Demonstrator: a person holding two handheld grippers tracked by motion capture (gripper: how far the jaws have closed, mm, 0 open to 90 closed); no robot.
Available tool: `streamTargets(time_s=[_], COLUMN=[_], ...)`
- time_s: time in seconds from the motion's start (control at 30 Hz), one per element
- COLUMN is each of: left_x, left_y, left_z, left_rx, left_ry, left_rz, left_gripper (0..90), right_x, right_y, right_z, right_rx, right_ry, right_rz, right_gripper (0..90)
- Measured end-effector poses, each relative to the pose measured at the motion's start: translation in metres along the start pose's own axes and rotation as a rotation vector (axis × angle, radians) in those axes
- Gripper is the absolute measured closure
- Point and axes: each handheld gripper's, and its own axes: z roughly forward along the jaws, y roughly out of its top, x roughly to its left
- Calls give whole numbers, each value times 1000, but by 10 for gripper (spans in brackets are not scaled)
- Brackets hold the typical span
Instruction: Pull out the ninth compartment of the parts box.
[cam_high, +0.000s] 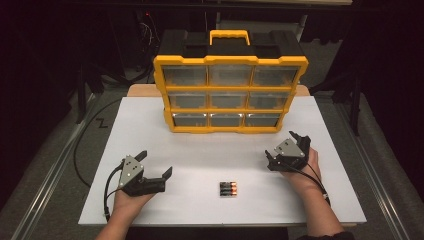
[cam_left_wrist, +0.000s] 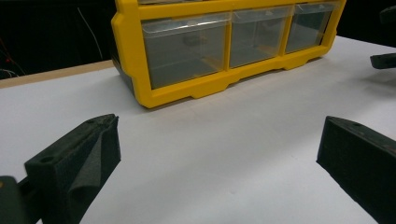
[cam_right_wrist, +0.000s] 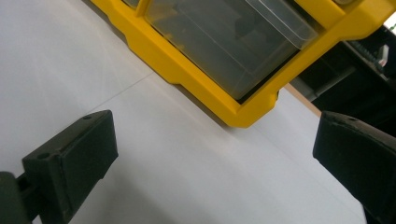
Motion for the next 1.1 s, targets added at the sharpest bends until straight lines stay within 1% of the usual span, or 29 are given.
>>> streamTargets(time_s=[0.03, 0.1, 0.13, 0.17, 0.2, 0.27, 0.3, 0.33, 0.43, 0.47, 0.5, 0.53, 0.6, 0.67, 0.7, 0.77, 0.83, 0.9, 0.93, 0.97, 1.03, 1.07, 1.1], left_x=[1, 1, 1, 1, 1, 1, 1, 1, 1, 1, 1, 1, 0, 0, 0, 0, 0, 0, -1, -1, -1, -1, -1], left_y=[0, 1, 1, 1, 1, 1, 1, 1, 0, 0, 0, 0, 0, 0, 0, 0, 0, 0, 0, 0, -1, -1, -1], left_z=[0, 0, 0, -1, -1, -1, -1, 0, 0, 0, 0, 0, 0, 0, 0, 0, 0, 0, 0, 0, 0, 0, 0], left_rx=[1, 9, 2, -7, -10, -4, -1, -1, 2, 2, 5, 8, 6, 5, 4, 4, 2, 1, 2, 2, 1, 0, 0], left_ry=[-1, -7, -10, -11, -11, -13, -11, -9, -8, -8, -9, -10, -10, -14, -15, -12, -10, -10, -10, -10, -8, -9, -10], left_rz=[-8, -22, -22, -16, -15, -13, -10, -10, -10, -11, -8, -6, 0, 0, 2, 8, 9, 9, 10, 11, 14, 12, 12], left_gripper=[2, 2, 2, 2, 2, 2, 2, 2, 2, 2, 2, 2, 2, 2, 2, 2, 2, 2, 2, 2, 2, 2, 2], right_x=[1, 2, 2, 3, 4, 6, 8, 8, 9, 10, 10, 11, 12, 13, 14, 16, 17, 18, 19, 19, 20, 20, 21], right_y=[1, 1, 1, 1, 1, 1, 2, 2, 2, 2, 3, 3, 3, 3, 3, 4, 5, 5, 6, 6, 6, 7, 7], right_z=[-1, -1, -1, -1, -1, 0, 1, 1, 2, 2, 2, 2, 2, 2, 2, 2, 2, 2, 2, 2, 2, 2, 2], right_rx=[-4, -5, -7, -4, 0, 7, 14, 14, 18, 17, 16, 16, 21, 17, 16, 21, 18, 13, 18, 18, 24, 37, 39], right_ry=[-12, -14, -20, -26, -25, -29, -36, -36, -47, -49, -53, -56, -63, -65, -68, -85, -94, -110, -119, -119, -129, -131, -147], right_rz=[-24, -32, -58, -72, -76, -107, -142, -142, -188, -191, -214, -221, -259, -259, -272, -313, -318, -340, -355, -355, -380, -392, -401], right_gripper=[11, 11, 11, 11, 11, 11, 11, 11, 11, 11, 11, 11, 12, 12, 12, 12, 12, 13, 14, 14, 14, 14, 14])
